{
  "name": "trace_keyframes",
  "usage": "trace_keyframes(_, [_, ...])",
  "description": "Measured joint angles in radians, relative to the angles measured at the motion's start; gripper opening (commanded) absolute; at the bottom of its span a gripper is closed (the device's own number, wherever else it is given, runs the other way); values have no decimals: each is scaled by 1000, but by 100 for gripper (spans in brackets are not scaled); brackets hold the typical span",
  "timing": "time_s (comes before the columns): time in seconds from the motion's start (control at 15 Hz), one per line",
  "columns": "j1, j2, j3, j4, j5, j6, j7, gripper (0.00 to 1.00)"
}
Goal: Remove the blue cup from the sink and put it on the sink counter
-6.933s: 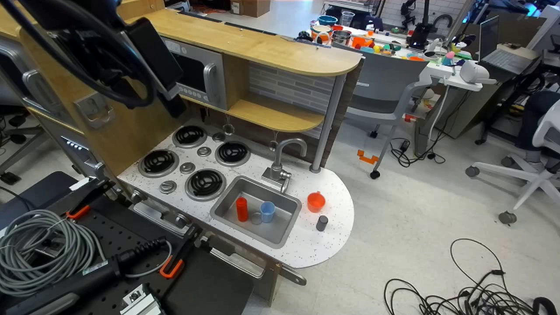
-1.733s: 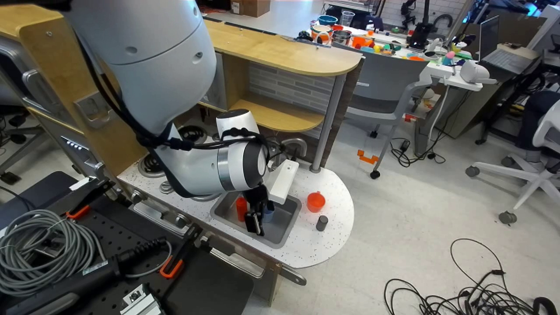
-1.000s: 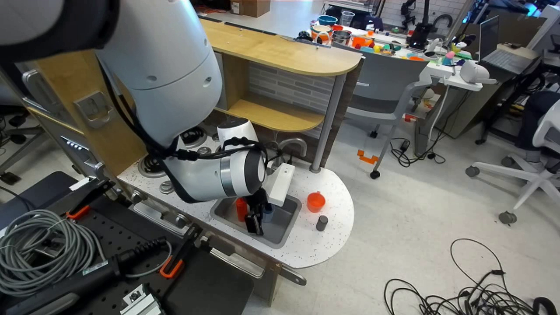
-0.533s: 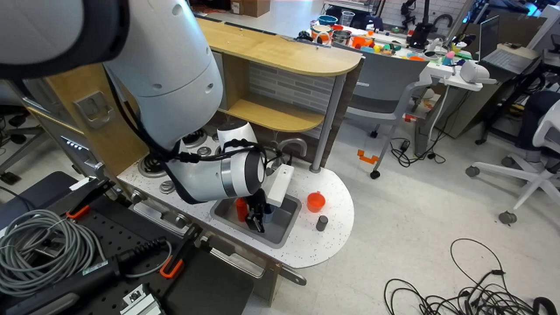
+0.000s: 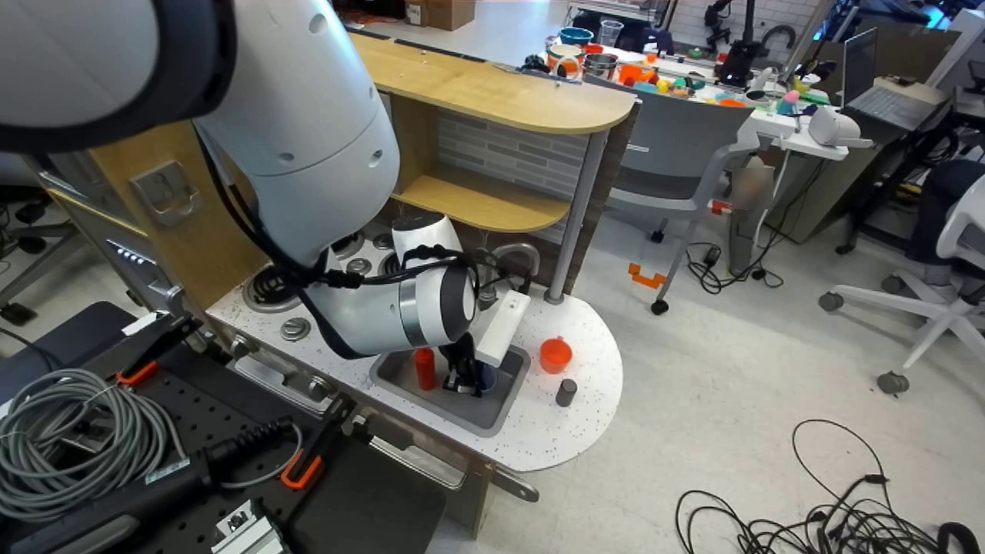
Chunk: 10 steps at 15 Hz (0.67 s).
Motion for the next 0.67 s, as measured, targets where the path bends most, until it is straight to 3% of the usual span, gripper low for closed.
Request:
trace_keyframes(0.33, [1,-39,-13,-28,67,-8,210,1])
trace_keyframes(0.67, [-1,-180,-14,-175,161,-15,377,1])
